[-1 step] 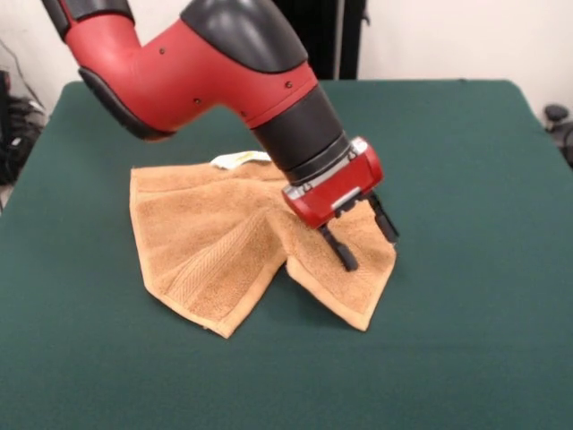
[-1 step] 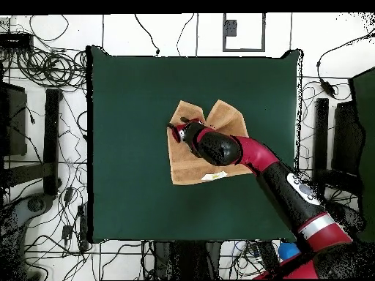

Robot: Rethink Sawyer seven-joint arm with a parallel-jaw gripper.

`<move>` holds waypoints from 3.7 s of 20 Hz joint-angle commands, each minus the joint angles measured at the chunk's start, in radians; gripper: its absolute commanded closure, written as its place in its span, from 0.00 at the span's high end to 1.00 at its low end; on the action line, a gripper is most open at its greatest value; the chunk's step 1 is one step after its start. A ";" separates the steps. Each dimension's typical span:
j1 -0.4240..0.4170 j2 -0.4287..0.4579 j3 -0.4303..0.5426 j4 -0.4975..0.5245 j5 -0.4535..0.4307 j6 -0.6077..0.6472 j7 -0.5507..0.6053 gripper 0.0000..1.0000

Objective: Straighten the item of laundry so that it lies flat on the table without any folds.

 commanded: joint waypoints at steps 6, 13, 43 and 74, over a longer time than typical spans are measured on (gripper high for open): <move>0.110 0.068 -0.052 -0.026 -0.001 -0.054 0.109 1.00; 0.233 -0.048 -0.104 0.021 0.041 -0.140 0.282 1.00; -0.038 -0.086 -0.052 -0.063 0.079 0.346 -0.175 1.00; 0.031 -0.024 -0.031 -0.037 -0.035 0.135 -0.012 1.00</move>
